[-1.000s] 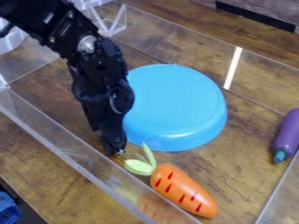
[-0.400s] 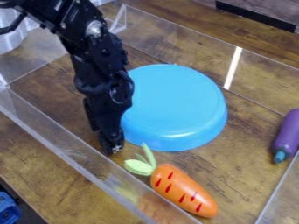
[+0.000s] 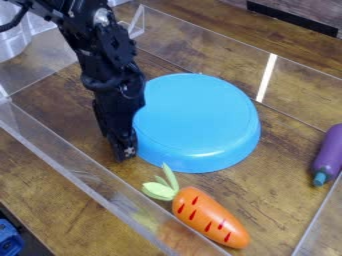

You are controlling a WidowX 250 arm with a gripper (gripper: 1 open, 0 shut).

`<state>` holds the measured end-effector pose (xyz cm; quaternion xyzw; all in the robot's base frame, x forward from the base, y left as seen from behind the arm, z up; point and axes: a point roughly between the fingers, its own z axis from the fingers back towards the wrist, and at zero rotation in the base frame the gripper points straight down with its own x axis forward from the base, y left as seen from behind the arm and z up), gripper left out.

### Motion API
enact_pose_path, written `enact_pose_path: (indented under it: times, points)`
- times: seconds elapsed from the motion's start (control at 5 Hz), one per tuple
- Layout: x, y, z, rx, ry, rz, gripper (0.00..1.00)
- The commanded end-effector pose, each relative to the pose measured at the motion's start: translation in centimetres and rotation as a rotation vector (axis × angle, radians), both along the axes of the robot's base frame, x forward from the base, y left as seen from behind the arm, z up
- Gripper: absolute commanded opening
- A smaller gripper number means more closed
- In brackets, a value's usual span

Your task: Remove the lemon from the blue tray and put it on the table

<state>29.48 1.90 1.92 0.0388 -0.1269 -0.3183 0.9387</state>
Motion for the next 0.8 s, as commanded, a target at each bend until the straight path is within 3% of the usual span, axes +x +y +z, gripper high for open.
enact_pose_path:
  times: [0.0, 0.6]
  points:
    - [1.70, 0.94, 0.60, 0.013, -0.070, -0.080, 0.00]
    - [1.51, 0.43, 0.51, -0.002, -0.101, -0.161, 0.00]
